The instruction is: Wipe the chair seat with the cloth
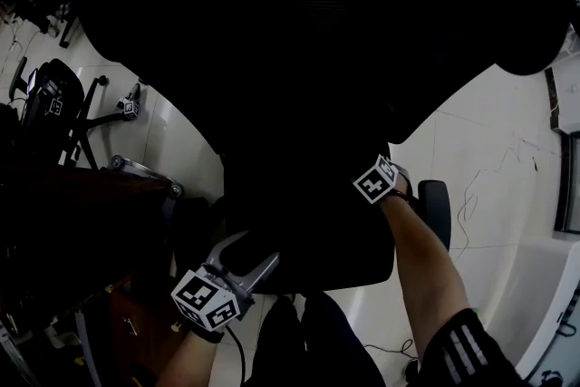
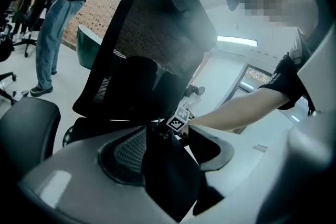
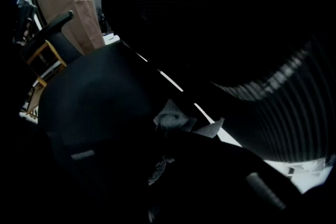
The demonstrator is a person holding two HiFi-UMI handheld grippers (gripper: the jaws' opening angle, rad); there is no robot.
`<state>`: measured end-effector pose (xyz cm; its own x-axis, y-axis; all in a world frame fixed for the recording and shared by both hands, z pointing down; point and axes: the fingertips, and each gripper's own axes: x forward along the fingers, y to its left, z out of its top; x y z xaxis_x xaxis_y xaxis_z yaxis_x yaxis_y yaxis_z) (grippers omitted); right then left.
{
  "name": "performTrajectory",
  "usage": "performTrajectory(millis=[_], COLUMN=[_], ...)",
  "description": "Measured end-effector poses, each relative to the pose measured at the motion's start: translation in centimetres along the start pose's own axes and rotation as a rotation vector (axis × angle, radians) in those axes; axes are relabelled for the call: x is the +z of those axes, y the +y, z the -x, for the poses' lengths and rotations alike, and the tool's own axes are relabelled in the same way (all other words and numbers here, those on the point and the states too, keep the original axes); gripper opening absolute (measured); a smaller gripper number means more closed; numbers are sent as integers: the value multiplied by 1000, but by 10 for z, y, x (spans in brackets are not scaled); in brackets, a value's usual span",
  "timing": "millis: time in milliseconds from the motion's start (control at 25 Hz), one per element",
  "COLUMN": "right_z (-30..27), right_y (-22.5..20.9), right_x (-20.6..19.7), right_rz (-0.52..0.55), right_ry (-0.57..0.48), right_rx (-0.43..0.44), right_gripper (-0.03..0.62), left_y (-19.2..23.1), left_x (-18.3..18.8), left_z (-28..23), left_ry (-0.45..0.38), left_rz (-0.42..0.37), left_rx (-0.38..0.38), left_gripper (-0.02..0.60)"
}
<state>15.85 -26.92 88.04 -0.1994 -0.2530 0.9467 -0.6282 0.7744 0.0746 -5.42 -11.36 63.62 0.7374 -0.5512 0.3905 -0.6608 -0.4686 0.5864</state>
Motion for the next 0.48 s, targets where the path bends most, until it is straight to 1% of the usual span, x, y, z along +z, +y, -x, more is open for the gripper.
performTrajectory(millis=[160,240,360,480], right_z=[7,14,23,23], right_y=[-13,-2,45,117], right_x=[-6,14,62,115], right_rz=[-3,-6,-38,-12], right_ry=[23,-33,-139,-211], right_rx=[-27,0,97,206], right_gripper=[41,41,41,41], left_y=[-6,-8,-9,-8], left_x=[0,0,0,1], left_z=[1,4,14,28], left_ry=[-4,-11,-13,-20], left_rz=[-3,-2,-3,5], left_rx=[-3,-6,2,22], left_gripper=[276,276,276,276])
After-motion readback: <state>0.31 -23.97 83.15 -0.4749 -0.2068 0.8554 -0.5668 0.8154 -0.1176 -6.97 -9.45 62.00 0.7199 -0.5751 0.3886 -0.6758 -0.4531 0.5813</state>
